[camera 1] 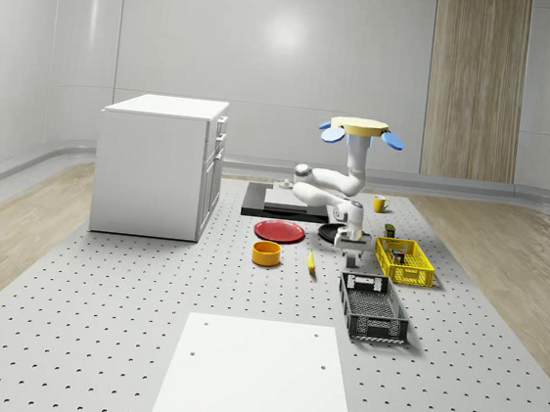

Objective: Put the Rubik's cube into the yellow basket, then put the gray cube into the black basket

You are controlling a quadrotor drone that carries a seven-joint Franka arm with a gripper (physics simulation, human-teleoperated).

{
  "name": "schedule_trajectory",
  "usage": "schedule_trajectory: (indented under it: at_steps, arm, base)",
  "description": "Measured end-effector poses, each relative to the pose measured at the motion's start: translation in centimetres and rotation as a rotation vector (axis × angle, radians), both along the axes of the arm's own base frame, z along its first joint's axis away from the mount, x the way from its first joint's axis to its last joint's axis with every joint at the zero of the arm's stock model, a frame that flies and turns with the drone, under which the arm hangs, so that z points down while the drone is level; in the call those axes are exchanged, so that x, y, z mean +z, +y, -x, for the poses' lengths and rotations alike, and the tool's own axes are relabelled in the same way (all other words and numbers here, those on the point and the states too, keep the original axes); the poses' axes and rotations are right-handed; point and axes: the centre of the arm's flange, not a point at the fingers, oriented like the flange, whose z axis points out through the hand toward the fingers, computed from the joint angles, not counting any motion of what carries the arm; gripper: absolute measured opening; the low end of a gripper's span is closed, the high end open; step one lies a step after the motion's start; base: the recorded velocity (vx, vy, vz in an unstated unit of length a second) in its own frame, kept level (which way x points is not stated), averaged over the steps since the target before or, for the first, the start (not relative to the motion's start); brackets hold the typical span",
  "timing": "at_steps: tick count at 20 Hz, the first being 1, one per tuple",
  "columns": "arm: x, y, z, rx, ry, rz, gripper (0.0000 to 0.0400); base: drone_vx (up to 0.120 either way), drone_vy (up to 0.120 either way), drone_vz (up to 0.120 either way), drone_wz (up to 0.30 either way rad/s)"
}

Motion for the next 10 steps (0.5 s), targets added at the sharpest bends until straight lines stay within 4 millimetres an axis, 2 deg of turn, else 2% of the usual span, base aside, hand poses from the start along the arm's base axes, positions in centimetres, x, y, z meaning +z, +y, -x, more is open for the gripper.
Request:
schedule_trajectory:
  at_steps: [10]
  arm:
    - [1.6, 0.7, -0.2, 0.000, 0.000, 0.000, 0.0400]
  base:
    - [0.000, 0.000, 0.000, 0.000]
